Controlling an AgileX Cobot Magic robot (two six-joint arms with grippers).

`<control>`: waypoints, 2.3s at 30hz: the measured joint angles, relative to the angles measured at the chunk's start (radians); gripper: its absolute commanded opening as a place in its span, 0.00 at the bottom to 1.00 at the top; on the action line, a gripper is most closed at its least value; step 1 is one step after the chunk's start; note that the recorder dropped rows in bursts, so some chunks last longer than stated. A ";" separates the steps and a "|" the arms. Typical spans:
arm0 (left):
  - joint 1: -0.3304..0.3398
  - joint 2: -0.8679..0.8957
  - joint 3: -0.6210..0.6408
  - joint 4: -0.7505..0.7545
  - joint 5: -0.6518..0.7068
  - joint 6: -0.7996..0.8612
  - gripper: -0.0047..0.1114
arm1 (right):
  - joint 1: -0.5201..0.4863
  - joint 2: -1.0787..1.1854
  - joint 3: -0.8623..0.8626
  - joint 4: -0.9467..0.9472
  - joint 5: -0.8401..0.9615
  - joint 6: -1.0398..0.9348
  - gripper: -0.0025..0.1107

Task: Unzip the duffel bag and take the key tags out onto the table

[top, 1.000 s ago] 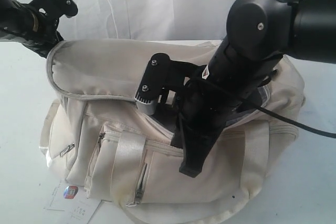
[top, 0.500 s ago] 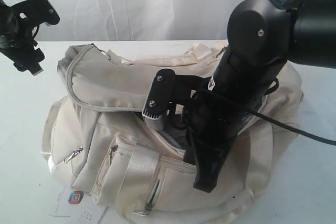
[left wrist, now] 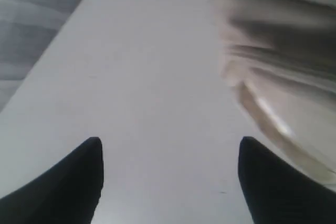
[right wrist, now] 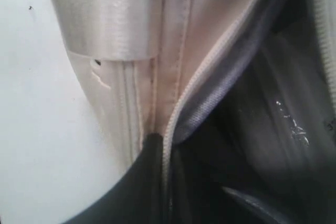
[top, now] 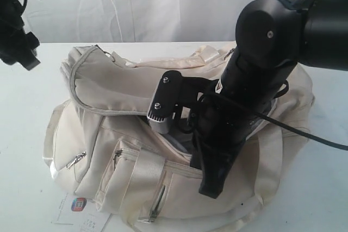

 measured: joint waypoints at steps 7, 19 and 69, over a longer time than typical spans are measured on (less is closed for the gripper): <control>-0.160 -0.113 0.000 -0.500 0.116 0.454 0.66 | 0.000 0.000 0.002 0.042 -0.057 0.007 0.07; -0.227 -0.057 0.000 -0.622 0.156 0.641 0.69 | 0.000 -0.021 0.002 0.199 -0.119 0.000 0.61; -0.237 0.005 0.000 -0.493 0.187 0.756 0.58 | 0.000 -0.176 0.002 0.207 -0.135 0.003 0.61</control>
